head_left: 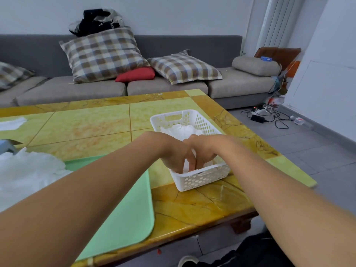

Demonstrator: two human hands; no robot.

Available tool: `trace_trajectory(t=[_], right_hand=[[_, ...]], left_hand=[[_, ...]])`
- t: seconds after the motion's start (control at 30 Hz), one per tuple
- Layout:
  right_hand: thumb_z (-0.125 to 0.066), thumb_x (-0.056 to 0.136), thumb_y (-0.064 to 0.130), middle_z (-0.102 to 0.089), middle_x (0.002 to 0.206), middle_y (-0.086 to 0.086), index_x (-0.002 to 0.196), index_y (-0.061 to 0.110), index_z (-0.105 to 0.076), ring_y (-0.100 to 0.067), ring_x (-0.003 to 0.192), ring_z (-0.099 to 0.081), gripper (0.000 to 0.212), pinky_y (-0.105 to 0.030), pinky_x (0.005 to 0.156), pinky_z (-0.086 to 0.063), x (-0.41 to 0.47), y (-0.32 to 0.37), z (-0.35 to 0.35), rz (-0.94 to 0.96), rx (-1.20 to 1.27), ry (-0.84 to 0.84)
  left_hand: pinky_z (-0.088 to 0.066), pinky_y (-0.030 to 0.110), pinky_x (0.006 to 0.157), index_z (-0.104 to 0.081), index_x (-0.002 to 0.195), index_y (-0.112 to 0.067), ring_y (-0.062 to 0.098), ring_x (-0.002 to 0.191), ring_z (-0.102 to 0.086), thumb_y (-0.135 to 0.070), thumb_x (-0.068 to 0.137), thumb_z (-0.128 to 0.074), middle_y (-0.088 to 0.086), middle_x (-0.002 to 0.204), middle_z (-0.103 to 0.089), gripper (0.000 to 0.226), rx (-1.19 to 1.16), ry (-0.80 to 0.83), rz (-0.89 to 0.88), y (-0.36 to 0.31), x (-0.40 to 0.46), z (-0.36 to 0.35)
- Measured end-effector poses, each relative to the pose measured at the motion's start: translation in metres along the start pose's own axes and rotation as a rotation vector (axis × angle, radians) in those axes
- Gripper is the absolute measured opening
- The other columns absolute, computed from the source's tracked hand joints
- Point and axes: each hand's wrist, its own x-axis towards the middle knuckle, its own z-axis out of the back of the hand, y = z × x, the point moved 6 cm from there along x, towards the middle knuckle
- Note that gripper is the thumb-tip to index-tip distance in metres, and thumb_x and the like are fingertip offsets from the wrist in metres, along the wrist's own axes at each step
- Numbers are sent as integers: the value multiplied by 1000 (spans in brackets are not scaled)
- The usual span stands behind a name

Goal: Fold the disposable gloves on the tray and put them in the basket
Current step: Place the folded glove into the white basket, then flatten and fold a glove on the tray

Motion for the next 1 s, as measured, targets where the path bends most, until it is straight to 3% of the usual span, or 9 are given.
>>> trace_trajectory(t=[0.13,0.27,0.37,0.43,0.5,0.6,0.7,0.87,1.0], right_hand=[[-89,70,23,-31,139,6,143,38,-37,-29,118,-51,91,-47,93,-54,4,4,2,3,3,-22],[-84,79,28,-45,144,7,151,37,-37,-24,119,-58,87,-37,90,-54,-7,15,24,-65,-11,-82],[-72,91,22,-55,139,0,139,27,-57,-22,116,-58,50,-36,92,-51,-23,70,63,72,-53,-376],[-69,93,23,-64,129,2,129,22,-66,-15,105,-60,35,-31,90,-50,-24,137,71,302,60,-493],[-68,96,25,-70,121,5,124,21,-70,-11,101,-63,28,-28,91,-51,-18,200,56,504,182,-400],[-61,101,25,-66,132,4,134,20,-64,-10,111,-61,33,-25,98,-46,8,271,21,619,182,-276],[-56,104,26,-54,148,1,146,20,-52,-18,132,-52,43,-24,105,-37,30,309,7,620,228,-337],[-62,99,37,-55,146,-1,144,20,-55,-23,132,-51,48,-32,104,-40,58,357,-17,632,282,-309],[-79,84,40,-62,125,-1,121,22,-72,-21,117,-57,42,-35,96,-45,68,363,-16,639,209,-495]], left_hand=[[-50,32,98,-65,124,-37,13,109,-59,-23,96,-55,-12,118,-64,33,-113,-117,-47,7,-18,3],[-47,24,94,-74,109,-26,3,104,-64,-27,95,-65,-14,109,-73,17,-278,-589,-50,59,-76,15],[-48,23,87,-74,105,-24,5,101,-65,-30,94,-69,-13,105,-73,14,-346,-712,133,117,-131,-1],[-50,29,88,-73,107,-24,10,101,-65,-32,93,-70,-9,107,-72,17,-391,-724,313,160,-168,-31],[-49,32,90,-71,111,-21,16,104,-63,-29,93,-70,-4,110,-70,20,-459,-815,483,195,-202,-67],[-40,28,89,-67,121,-19,21,114,-60,-28,94,-68,0,120,-66,28,-544,-972,692,231,-252,-119],[-36,27,92,-57,137,-21,24,124,-54,-35,95,-66,2,133,-60,45,-605,-934,759,241,-273,-154],[-41,36,106,-53,142,-25,18,130,-48,-58,73,-81,-6,141,-55,81,-512,-1046,659,244,-301,-163],[-23,39,121,-33,154,-35,14,150,-22,-64,61,-86,-11,163,-23,111,-519,-597,637,243,-286,-192]])
